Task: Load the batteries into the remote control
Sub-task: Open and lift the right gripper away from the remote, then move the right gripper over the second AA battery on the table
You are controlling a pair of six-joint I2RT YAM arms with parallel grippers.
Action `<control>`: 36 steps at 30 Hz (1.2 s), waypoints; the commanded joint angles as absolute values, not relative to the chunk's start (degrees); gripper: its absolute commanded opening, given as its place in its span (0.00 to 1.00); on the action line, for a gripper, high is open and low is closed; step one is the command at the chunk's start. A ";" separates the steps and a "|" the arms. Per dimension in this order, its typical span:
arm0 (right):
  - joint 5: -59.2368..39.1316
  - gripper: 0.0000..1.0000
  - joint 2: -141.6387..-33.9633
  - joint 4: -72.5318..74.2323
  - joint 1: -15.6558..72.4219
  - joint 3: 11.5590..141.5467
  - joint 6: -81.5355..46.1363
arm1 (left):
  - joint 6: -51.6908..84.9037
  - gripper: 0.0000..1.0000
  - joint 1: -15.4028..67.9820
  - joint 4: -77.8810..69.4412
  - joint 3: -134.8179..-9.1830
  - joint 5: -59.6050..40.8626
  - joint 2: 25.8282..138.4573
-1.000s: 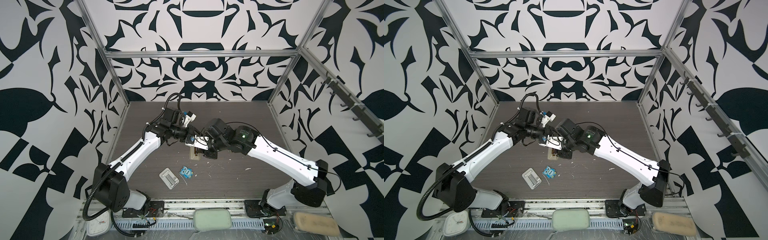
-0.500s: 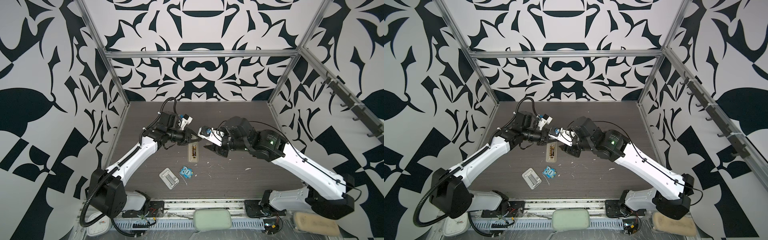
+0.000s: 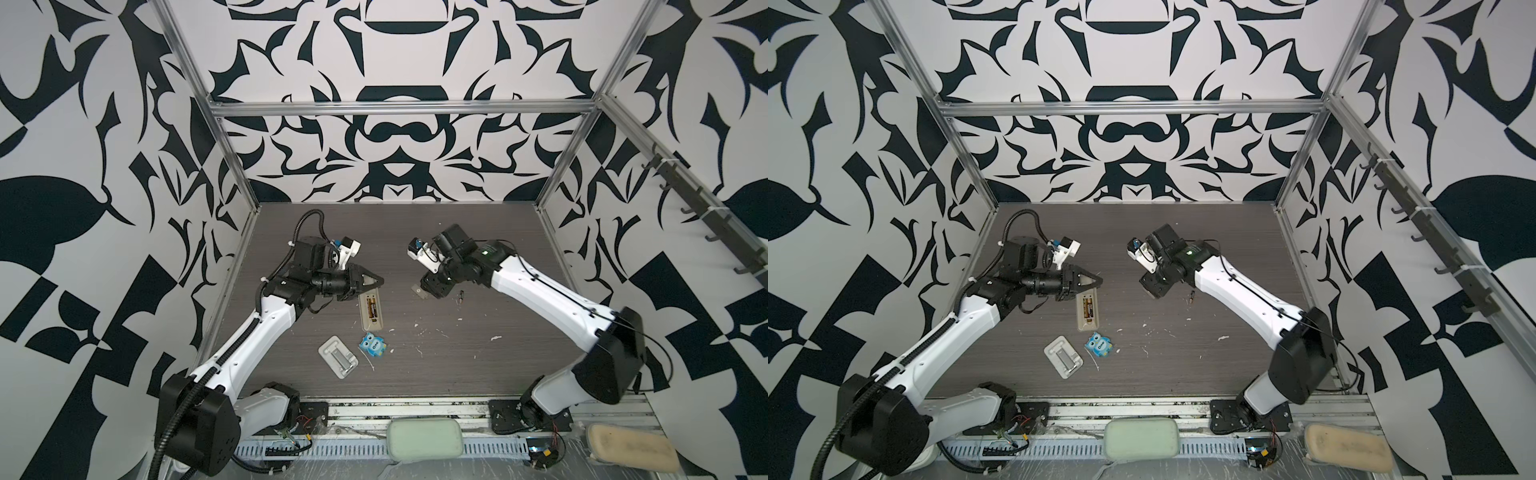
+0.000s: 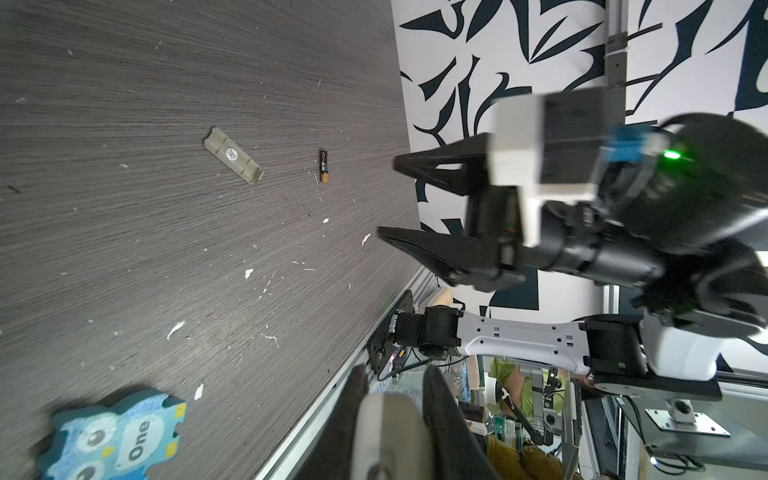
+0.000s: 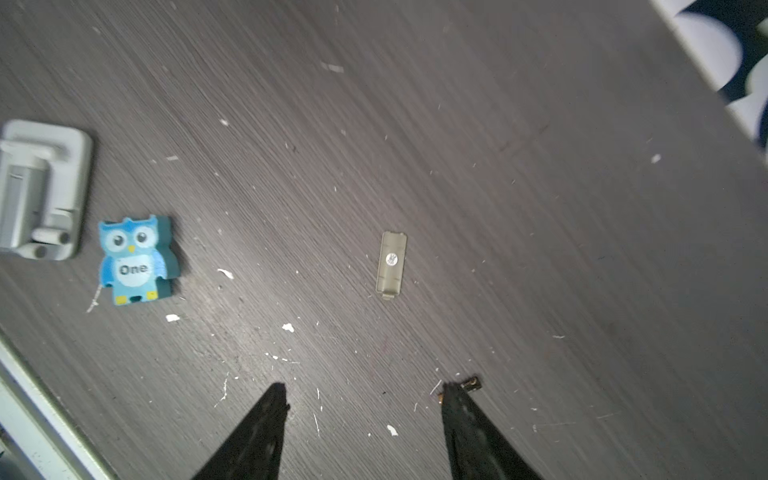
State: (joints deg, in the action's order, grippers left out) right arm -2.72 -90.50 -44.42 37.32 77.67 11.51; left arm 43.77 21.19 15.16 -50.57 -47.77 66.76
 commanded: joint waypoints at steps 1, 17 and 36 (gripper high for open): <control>-0.32 0.64 -91.85 -46.41 35.30 78.69 7.39 | 45.20 0.00 20.89 13.30 -48.98 -48.12 64.58; 0.00 0.69 -94.22 -47.46 22.73 69.35 -6.49 | 46.31 0.00 20.92 10.40 -48.35 -47.66 66.42; -2.68 0.59 -106.28 -39.97 19.28 71.87 -9.61 | 48.32 0.00 20.90 7.65 -45.64 -46.94 64.61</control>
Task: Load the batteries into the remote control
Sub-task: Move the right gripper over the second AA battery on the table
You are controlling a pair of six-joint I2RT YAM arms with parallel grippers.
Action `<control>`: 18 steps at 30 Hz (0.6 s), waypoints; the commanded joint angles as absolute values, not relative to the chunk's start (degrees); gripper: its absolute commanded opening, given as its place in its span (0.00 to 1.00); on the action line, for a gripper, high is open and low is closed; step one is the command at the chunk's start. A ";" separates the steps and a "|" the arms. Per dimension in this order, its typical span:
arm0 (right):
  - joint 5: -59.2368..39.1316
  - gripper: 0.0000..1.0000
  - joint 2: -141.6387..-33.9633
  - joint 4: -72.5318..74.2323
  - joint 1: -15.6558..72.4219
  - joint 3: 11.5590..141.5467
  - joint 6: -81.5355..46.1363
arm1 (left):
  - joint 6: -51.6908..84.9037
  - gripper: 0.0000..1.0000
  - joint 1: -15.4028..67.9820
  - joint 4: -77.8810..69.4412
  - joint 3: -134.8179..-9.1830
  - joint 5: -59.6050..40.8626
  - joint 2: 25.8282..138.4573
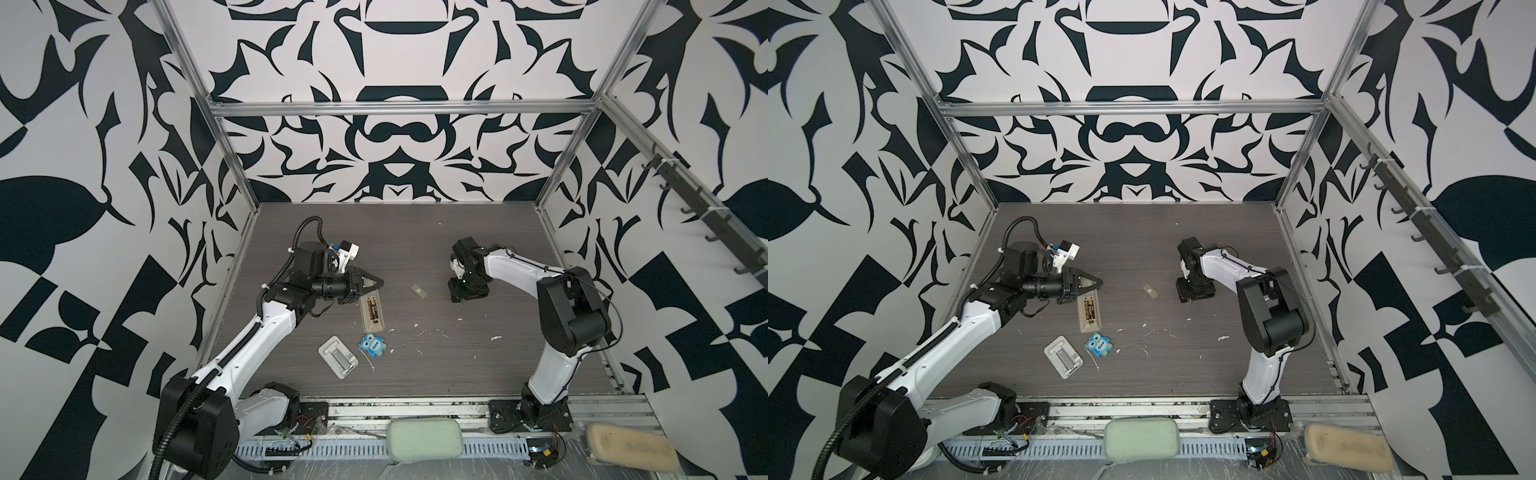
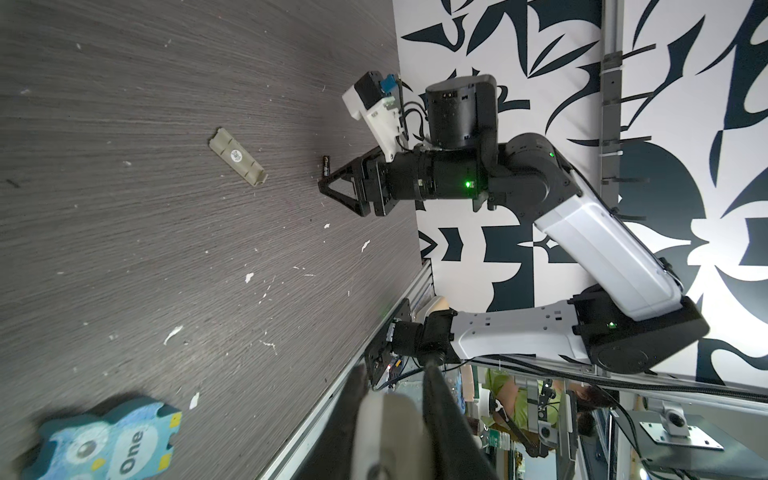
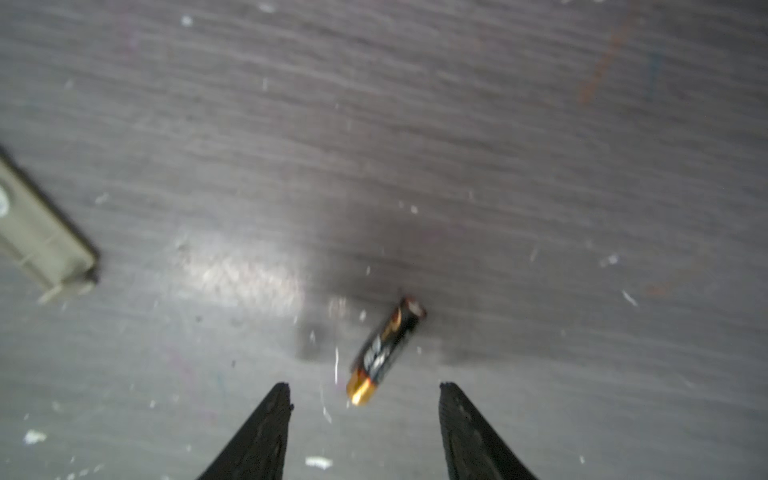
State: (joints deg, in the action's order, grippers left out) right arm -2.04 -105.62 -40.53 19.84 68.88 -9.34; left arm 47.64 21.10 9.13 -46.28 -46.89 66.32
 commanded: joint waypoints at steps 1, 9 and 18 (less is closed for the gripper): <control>-2.79 0.58 -107.32 -40.31 19.29 72.73 -9.20 | 48.42 0.00 20.90 7.65 -45.45 -46.93 64.40; -3.08 0.37 -111.11 -43.31 19.33 73.86 -6.21 | 49.66 0.00 20.84 7.76 -43.61 -46.33 62.83; -3.60 0.14 -110.74 -44.65 20.51 72.75 -2.57 | 50.27 0.00 20.90 7.17 -42.98 -45.97 63.98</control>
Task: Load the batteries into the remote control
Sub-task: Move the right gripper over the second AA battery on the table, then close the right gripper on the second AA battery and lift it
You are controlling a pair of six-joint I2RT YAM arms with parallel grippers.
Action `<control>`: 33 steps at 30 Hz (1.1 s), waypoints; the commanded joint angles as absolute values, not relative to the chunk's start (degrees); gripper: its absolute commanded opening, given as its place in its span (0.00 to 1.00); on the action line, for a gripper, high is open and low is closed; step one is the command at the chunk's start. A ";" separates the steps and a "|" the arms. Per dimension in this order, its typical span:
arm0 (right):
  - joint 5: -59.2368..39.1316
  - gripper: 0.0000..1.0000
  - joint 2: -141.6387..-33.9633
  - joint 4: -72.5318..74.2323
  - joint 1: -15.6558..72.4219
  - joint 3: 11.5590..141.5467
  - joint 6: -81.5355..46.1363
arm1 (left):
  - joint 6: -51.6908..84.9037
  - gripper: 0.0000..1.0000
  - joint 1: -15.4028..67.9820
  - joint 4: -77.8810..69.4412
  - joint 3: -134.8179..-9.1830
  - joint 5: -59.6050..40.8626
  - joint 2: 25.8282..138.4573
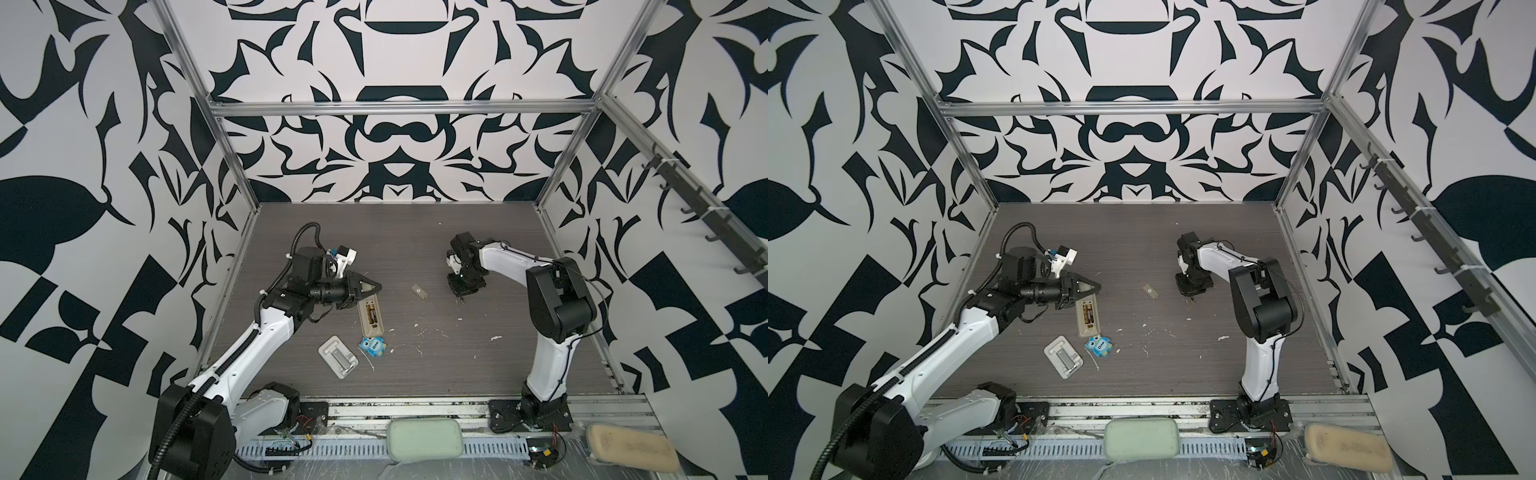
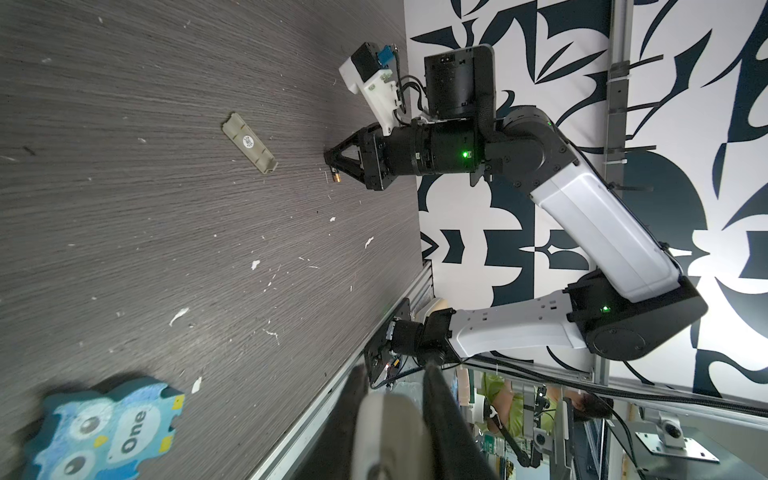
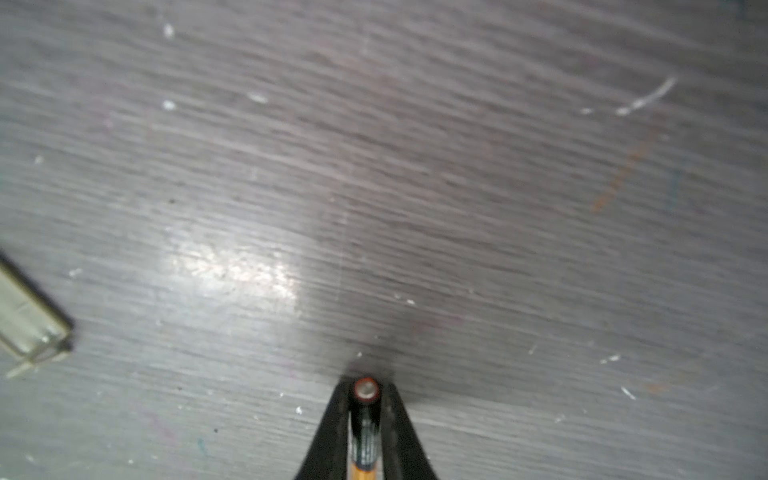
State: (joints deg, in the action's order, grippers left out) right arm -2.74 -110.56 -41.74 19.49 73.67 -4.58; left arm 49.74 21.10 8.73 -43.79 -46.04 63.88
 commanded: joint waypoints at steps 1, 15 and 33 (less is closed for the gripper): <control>-3.77 0.13 -110.83 -45.07 21.01 72.89 -1.92 | 50.27 0.00 20.86 7.04 -43.21 -46.03 64.36; -4.69 0.07 -102.77 -48.15 32.60 70.48 10.97 | 50.09 0.00 20.85 5.67 -45.10 -46.23 67.44; -8.38 0.05 -100.38 -45.62 39.90 66.18 8.09 | 50.54 0.00 20.87 4.92 -44.05 -46.02 66.46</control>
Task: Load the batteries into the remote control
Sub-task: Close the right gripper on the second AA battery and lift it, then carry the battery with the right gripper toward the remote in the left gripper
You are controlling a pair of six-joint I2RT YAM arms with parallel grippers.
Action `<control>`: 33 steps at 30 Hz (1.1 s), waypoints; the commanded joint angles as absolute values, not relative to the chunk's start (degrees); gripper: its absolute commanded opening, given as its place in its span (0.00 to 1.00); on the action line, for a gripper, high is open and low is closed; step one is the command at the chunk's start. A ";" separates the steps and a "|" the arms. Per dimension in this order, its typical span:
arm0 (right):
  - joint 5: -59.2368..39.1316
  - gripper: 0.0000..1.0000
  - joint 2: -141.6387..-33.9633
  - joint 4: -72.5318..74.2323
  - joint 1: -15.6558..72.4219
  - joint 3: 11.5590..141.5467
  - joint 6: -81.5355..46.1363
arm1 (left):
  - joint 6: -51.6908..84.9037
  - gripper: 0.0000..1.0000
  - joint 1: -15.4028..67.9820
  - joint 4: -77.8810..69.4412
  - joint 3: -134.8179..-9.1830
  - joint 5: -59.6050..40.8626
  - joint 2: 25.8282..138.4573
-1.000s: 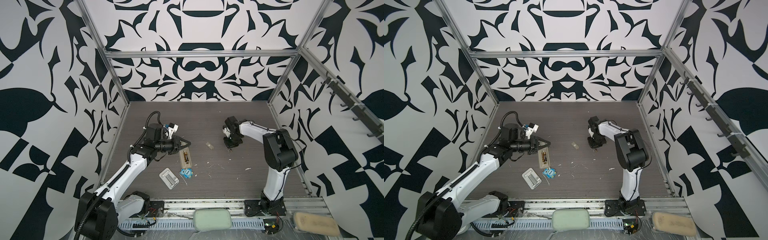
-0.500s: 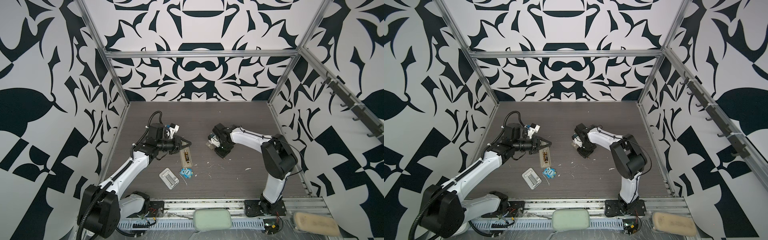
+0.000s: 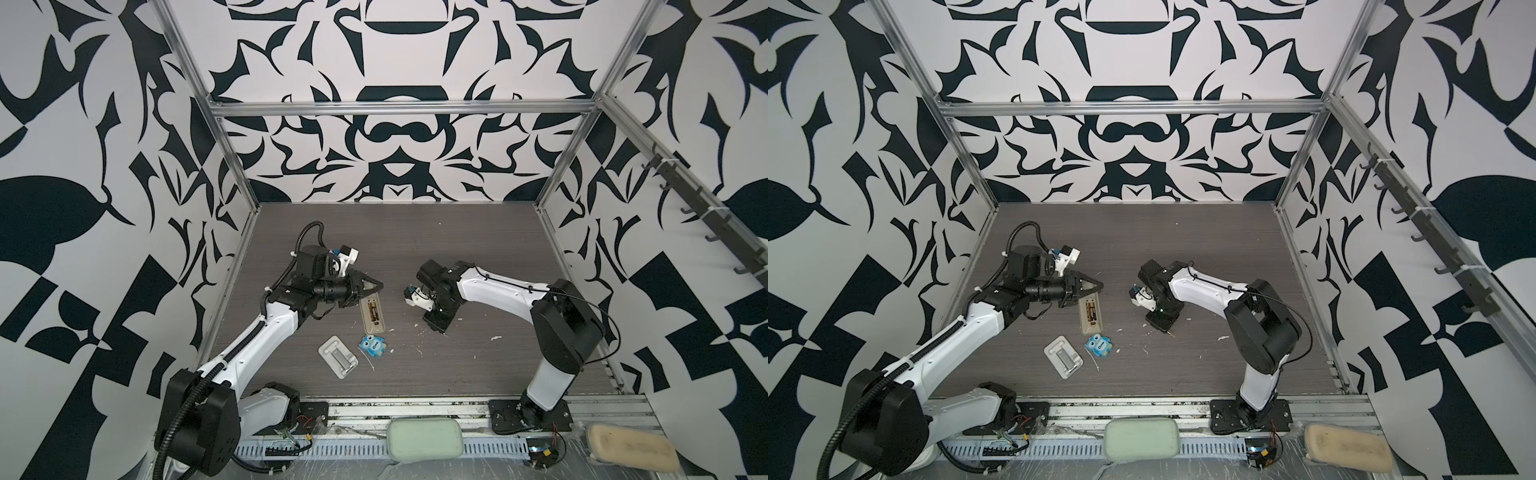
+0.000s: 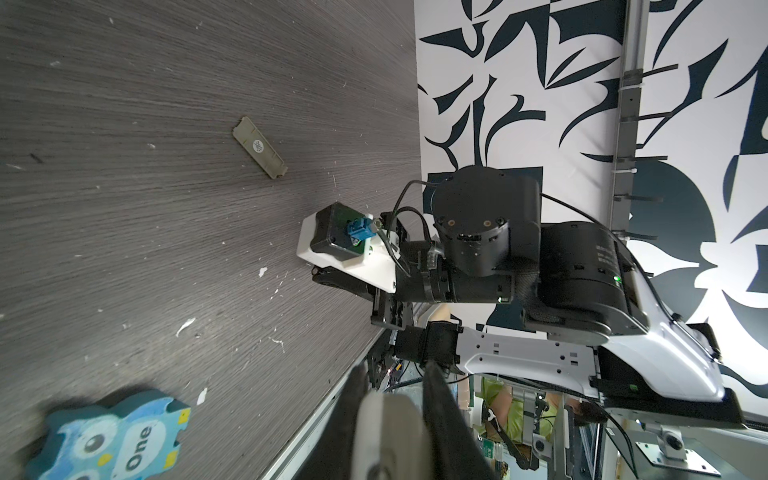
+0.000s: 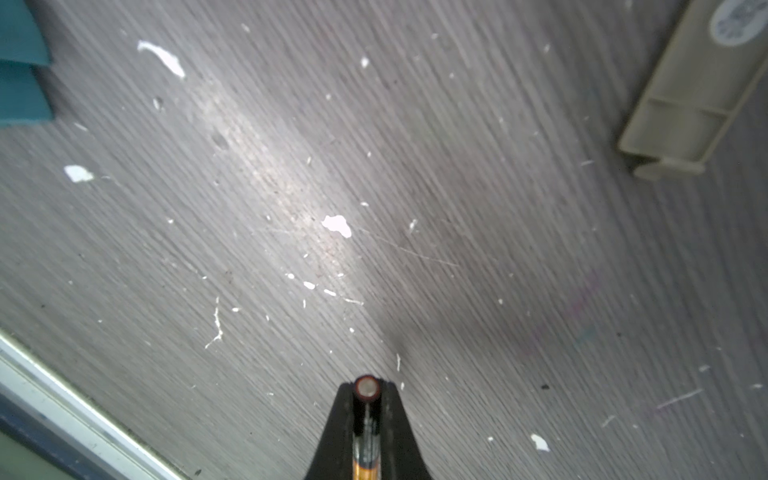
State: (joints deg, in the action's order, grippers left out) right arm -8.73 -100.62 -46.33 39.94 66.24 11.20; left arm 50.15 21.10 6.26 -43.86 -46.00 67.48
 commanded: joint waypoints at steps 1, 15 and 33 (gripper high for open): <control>-7.51 0.05 -101.18 -45.41 39.98 66.26 6.74 | 50.54 0.00 20.92 4.95 -43.96 -46.05 66.39; -2.23 0.11 -106.72 -44.32 40.25 66.95 -4.82 | 50.43 0.00 20.84 5.66 -43.21 -45.59 64.68; 0.95 0.25 -101.02 -47.56 42.54 63.66 -8.76 | 49.59 0.00 20.90 5.45 -44.13 -46.05 66.35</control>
